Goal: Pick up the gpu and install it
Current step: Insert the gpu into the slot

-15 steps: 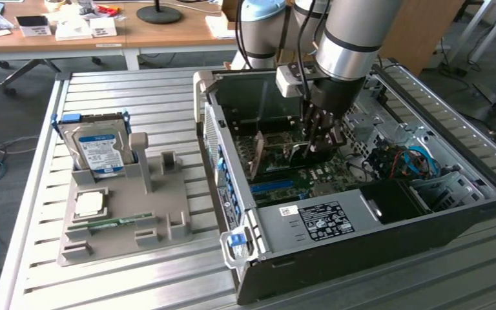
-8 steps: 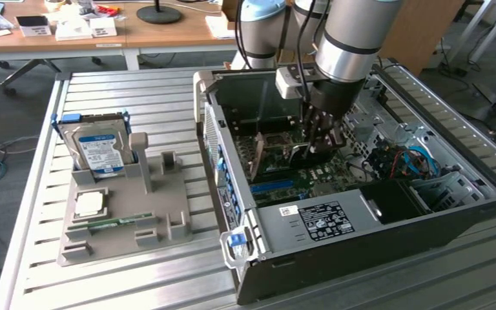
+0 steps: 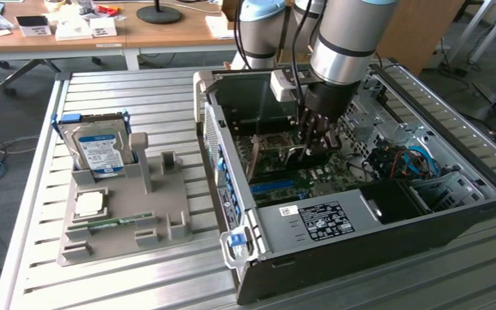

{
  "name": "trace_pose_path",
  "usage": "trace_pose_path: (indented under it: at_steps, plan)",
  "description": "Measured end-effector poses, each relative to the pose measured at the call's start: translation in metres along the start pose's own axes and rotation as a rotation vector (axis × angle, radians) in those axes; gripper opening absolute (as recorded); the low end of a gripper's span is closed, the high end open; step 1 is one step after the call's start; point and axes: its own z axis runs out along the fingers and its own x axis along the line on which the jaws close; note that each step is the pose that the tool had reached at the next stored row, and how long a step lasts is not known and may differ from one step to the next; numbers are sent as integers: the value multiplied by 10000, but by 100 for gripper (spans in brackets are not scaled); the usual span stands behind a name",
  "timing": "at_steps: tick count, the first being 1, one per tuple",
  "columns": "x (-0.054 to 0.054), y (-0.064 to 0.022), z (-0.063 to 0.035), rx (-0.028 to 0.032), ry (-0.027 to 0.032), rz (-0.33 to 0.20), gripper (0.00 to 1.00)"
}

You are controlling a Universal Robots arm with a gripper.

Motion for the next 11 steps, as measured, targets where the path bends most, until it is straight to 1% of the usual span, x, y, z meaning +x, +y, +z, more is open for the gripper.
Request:
trace_pose_path:
  at_steps: [11]
  plan:
    - [1,0,8,-1,1,-1,27]
